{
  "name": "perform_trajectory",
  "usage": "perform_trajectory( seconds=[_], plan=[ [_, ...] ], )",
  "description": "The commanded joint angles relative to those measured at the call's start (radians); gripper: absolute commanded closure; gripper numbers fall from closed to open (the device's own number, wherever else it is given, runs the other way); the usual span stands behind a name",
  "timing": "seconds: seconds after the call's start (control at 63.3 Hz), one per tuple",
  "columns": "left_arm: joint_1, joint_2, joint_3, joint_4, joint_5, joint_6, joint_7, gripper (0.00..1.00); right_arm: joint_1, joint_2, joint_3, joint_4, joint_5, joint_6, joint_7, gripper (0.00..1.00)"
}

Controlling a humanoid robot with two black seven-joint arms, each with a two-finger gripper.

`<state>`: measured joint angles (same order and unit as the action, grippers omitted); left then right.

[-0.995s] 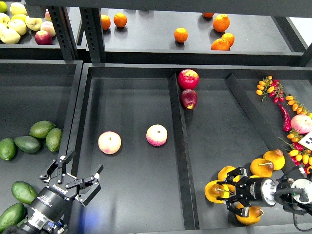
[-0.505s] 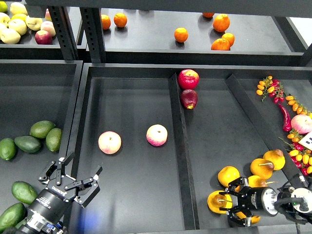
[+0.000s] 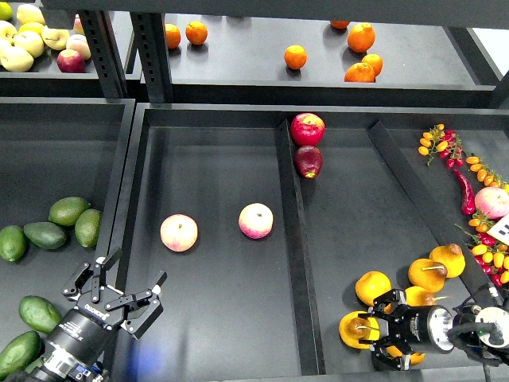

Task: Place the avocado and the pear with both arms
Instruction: 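Open the right gripper and withdraw it from the pear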

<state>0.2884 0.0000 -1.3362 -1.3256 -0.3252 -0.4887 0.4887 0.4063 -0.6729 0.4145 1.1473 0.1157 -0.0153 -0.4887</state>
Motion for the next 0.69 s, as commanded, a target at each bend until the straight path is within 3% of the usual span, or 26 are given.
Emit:
perform_trajectory(
  seconds=[0.0,0.221,0.332,0.679],
  plan=[
    [0.0,0.0,0.0,0.002,0.0,0.0,0.0,0.01,0.002,-0.001,0.032,0.008,0.004,-0.002,0.0,0.07],
    [-0.002,0.0,0.002,0.002,0.0,0.0,0.0,0.01,0.003,0.002,0.13,0.022,0.009,-0.003,0.0,0.02],
    [-0.002,0.0,0.0,0.005,0.0,0.0,0.0,0.01,-0.001,0.022,0.265,0.02,0.019,-0.009,0.0,0.01],
    [-0.002,0.0,0.002,0.009,0.0,0.0,0.0,0.01,-0.01,0.219,0.529,0.011,0.022,-0.072,0.0,0.01]
  ],
)
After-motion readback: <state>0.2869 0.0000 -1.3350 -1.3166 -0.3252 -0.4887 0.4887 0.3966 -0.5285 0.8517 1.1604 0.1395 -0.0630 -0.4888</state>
